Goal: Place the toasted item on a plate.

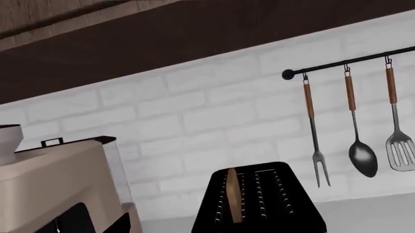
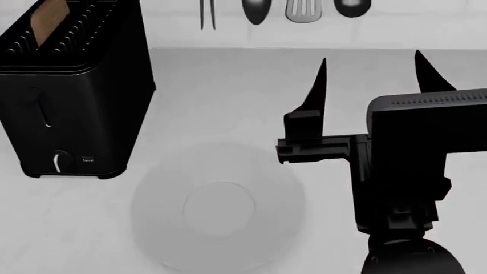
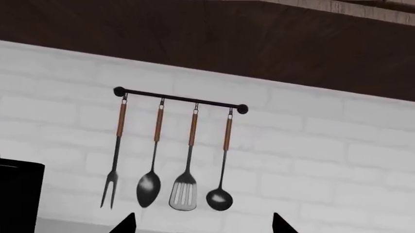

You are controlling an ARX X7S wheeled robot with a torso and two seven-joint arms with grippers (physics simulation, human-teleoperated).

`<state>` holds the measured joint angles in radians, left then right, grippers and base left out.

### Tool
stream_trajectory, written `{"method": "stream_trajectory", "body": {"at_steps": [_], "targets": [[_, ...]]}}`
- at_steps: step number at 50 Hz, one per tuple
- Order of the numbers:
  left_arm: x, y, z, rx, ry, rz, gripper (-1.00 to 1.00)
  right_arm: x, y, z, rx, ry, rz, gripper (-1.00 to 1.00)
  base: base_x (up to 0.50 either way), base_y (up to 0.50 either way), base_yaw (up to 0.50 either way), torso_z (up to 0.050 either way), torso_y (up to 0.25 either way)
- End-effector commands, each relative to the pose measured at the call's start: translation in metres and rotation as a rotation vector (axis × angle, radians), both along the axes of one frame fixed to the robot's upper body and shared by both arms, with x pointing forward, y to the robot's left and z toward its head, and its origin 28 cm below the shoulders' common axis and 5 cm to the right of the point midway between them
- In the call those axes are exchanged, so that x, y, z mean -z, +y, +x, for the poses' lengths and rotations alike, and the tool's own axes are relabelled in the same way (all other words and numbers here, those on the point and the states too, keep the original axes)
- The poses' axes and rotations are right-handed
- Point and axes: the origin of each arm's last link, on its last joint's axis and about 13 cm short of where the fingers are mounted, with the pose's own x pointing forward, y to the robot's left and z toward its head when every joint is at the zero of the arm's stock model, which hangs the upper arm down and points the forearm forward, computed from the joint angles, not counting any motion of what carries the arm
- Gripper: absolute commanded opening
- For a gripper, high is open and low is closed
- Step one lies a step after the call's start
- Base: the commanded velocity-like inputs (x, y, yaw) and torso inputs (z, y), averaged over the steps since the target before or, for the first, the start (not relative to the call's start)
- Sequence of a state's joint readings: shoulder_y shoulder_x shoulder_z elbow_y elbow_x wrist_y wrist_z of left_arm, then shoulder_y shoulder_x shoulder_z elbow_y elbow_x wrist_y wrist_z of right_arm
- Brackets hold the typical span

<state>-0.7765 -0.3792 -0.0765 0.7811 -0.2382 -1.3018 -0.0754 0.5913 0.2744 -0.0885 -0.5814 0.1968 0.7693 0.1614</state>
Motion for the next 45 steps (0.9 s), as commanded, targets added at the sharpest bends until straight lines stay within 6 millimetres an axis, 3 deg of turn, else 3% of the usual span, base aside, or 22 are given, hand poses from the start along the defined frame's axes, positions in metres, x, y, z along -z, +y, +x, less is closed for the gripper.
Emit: {"method": "stream_trajectory", "body": {"at_steps": [1,45], "targets": [[-0.0019,0.0005,-0.0013,-0.006,0.0,0.003,1.0,-0.0005,0.0001,-0.0004,0.0,-0.003,-0.001,1.0,0.25,0.0,0.0,0.0,0.015],[-0.0039,0.0041,-0.008,-0.023,-0.002,0.016,1.0,-0.0009,0.0015,-0.0008,-0.007,-0.007,-0.004,1.0,0.19,0.01,0.0,0.0,0.0]]}}
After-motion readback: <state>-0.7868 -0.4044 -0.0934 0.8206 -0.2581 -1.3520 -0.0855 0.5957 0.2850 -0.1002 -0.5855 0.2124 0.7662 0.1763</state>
